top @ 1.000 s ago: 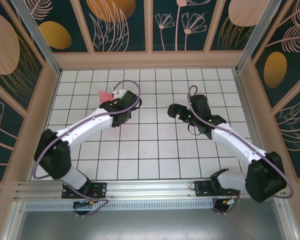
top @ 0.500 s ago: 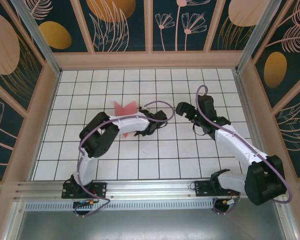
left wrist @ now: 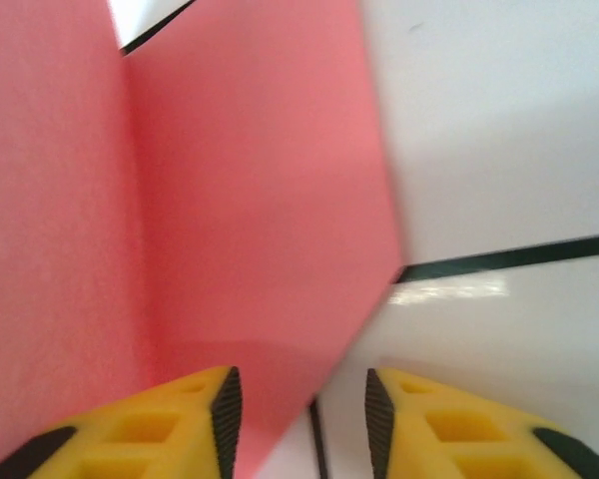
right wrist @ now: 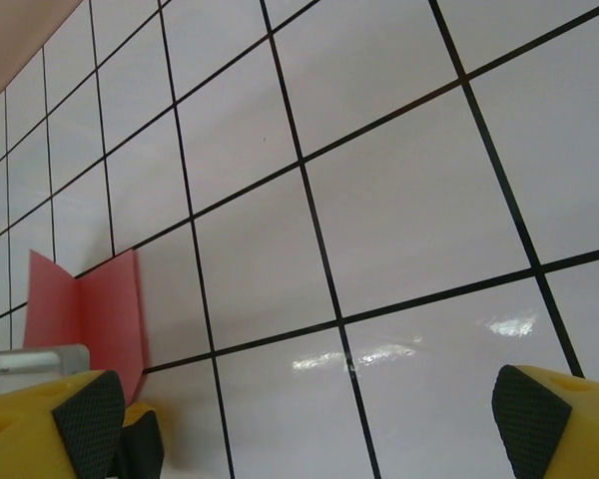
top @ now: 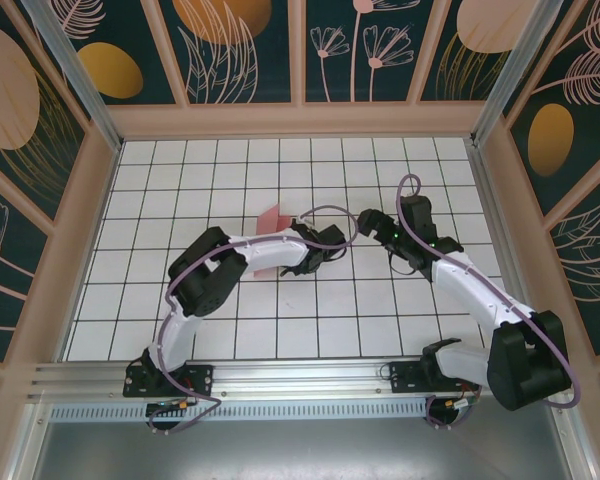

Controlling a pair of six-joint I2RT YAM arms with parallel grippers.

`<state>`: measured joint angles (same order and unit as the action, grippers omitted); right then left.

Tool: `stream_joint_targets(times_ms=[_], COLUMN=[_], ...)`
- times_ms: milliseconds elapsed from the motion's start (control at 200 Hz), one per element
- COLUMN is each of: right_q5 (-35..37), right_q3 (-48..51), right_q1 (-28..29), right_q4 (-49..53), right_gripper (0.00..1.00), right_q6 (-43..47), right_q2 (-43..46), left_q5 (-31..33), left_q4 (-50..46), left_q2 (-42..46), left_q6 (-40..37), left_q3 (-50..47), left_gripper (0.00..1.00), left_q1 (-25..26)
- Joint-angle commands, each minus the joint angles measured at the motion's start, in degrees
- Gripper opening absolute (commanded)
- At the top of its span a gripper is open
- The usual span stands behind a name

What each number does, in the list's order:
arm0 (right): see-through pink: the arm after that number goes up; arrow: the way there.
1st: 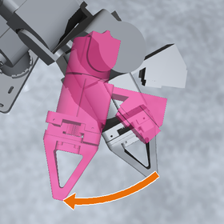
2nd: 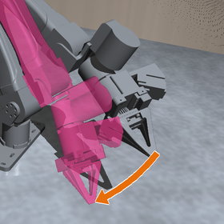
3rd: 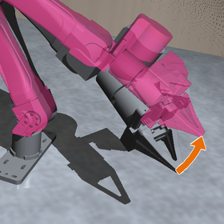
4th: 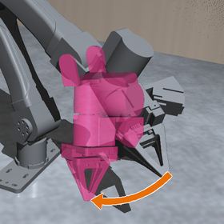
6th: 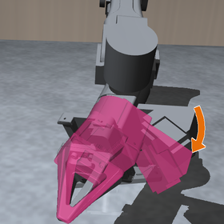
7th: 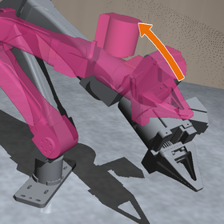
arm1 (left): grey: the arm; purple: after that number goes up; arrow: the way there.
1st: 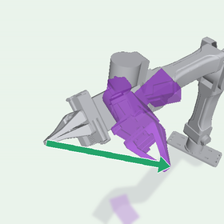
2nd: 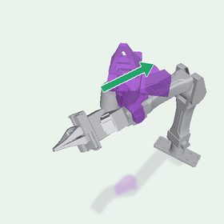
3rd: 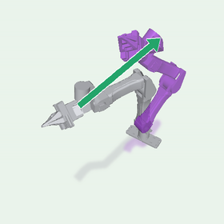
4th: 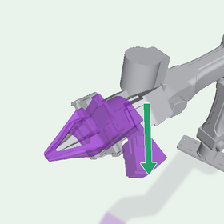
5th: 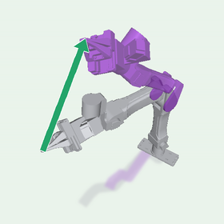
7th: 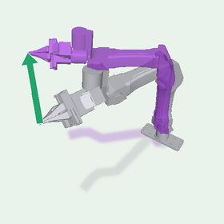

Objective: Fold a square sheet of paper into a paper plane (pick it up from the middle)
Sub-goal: Turn over the paper at the center of the table, then move the paper to the center of the table.

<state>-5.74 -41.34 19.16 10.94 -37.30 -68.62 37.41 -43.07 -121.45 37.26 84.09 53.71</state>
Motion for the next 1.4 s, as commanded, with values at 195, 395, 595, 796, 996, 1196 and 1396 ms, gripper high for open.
stream_joint_targets(times_ms=[195, 395, 595, 796, 996, 1196, 1396], right_q5=[-10.82, -15.39, -17.17, -15.12, -12.82, -12.15, -12.03], right_q3=[2.52, 2.89, 0.65, -3.62, -4.35, -4.39, -5.29], right_q1=[-0.18, 4.16, 11.85, 17.70, 18.94, 19.16, 19.24], right_q4=[-4.52, -9.12, -13.87, -13.76, -12.89, -12.08, -11.78], right_gripper=[0.97, 0.97, 0.94, 0.89, 0.87, 0.87, 0.83], right_q6=[1.84, -0.65, -5.66, -7.75, -8.62, -8.48, -8.92], right_q2=[-2.43, -4.60, -12.36, -19.16, -20.97, -21.33, -22.20], left_q5=[-15.08, -20.59, -27.67, -39.71, -41.43, -37.22, -37.40], left_q4=[18.28, 27.44, 36.32, 47.50, 47.94, 46.15, 46.53], left_q2=[25.09, 37.59, 45.15, 43.49, 34.34, 28.57, 25.82], left_q6=[-0.10, 5.28, 11.85, 14.25, 11.07, 10.20, 10.01], left_q3=[-10.82, -23.43, -37.12, -44.45, -40.29, -38.72, -38.67], left_gripper=[0.71, 0.84, 0.86, 0.73, 0.46, 0.40, 0.42], left_q1=[0.06, -6.41, -14.10, -20.22, -21.90, -21.82, -21.82])
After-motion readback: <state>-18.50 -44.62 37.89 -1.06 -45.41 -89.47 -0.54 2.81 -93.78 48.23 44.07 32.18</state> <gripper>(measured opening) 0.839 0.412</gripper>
